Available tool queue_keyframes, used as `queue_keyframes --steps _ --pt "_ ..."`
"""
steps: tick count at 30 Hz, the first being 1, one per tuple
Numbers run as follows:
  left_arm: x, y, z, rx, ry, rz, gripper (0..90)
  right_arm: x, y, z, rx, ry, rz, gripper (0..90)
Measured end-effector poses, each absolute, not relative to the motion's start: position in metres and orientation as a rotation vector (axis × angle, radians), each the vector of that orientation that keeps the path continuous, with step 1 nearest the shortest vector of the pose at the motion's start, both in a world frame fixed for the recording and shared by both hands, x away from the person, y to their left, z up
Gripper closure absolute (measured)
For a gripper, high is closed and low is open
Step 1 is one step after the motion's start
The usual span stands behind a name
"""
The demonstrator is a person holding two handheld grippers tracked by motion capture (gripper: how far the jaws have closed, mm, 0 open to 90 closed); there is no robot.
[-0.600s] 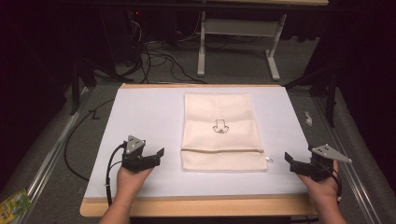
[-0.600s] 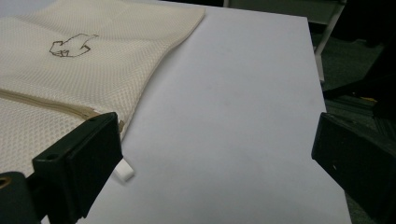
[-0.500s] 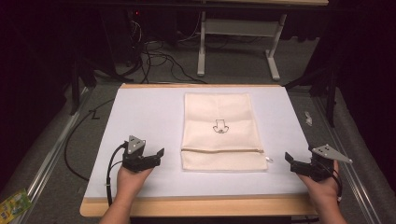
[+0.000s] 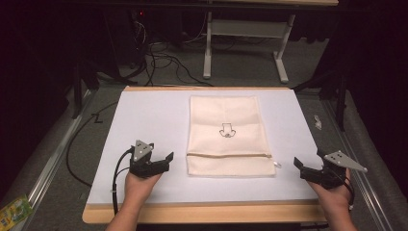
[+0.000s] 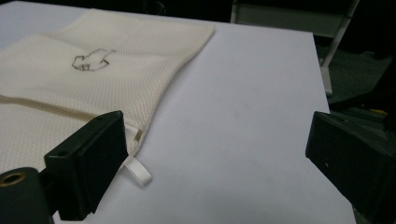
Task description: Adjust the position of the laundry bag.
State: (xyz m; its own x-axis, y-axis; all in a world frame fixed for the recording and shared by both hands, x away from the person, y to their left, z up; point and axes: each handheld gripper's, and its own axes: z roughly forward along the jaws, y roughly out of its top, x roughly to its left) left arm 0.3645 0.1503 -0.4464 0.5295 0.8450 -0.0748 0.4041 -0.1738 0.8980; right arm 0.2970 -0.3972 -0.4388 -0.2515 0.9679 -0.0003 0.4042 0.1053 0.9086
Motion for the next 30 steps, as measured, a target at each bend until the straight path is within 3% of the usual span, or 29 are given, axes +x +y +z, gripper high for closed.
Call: queue_keyframes --steps 7,10,13,16,23,25,29,30 --pt "0.364 0.149 -0.445 1.785 1.032 0.571 17.3 0.295 -0.393 -0.436 1.304 1.722 1.144 6.1" --pt "0.363 0.144 -0.446 1.8 1.004 0.574 19.6 0.293 -0.391 -0.436 1.288 1.742 1.159 15.9" --pt "0.362 0.141 -0.446 1.81 0.994 0.554 20.4 0.292 -0.389 -0.435 1.281 1.741 1.166 16.8" --pt "0.36 0.133 -0.449 1.836 0.952 0.509 26.9 0.291 -0.385 -0.434 1.276 1.748 1.19 18.8" --pt "0.357 0.104 -0.459 1.912 0.896 0.432 32.3 0.292 -0.379 -0.435 1.27 1.767 1.193 19.9" --pt "0.355 0.094 -0.462 1.949 0.859 0.424 38.4 0.293 -0.377 -0.436 1.268 1.786 1.19 21.6" --pt "0.353 0.078 -0.469 2.025 0.835 0.411 42.0 0.293 -0.371 -0.439 1.253 1.821 1.19 27.8" --pt "0.355 0.076 -0.472 2.05 0.858 0.395 42.0 0.295 -0.367 -0.441 1.252 1.85 1.199 32.7"
